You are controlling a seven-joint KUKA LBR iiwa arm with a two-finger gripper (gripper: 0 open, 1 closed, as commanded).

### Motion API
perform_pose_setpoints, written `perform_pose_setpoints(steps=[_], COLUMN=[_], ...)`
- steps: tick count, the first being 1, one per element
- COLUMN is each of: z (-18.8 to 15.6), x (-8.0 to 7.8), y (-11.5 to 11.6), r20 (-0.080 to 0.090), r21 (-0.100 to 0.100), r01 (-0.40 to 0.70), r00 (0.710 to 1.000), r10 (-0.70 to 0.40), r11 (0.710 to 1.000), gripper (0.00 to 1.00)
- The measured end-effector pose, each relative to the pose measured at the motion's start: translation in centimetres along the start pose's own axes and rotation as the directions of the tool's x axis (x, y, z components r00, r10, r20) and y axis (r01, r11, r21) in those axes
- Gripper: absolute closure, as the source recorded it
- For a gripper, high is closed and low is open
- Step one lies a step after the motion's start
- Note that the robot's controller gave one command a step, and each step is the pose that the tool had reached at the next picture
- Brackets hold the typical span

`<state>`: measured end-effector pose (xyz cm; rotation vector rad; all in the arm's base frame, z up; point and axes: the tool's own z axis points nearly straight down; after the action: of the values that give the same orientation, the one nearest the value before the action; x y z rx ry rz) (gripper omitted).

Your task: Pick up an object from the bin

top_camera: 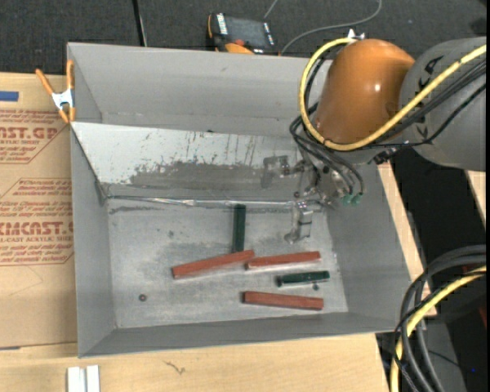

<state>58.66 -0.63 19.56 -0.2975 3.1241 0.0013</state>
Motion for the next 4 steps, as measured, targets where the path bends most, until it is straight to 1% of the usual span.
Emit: perform_pose_setpoints(steps=[1,2,3,4], z=[12.8,12.3,6.1,6.5], x=[2.1,1.7,3.6,3.7], y=[2.2,2.1,4.6,4.5], r20=[-0.001,0.009,0.003,-0.002], r21=[-0.002,0.001,-0.001,-0.001], r01=[0.038,0.037,0.003,0.002], r00=[0.999,0.999,1.0,1.0], r10=[-0.038,-0.037,-0.003,-0.002], r11=[0.999,0.999,1.0,1.0], gripper=[0.0,1.0,1.0,0.0])
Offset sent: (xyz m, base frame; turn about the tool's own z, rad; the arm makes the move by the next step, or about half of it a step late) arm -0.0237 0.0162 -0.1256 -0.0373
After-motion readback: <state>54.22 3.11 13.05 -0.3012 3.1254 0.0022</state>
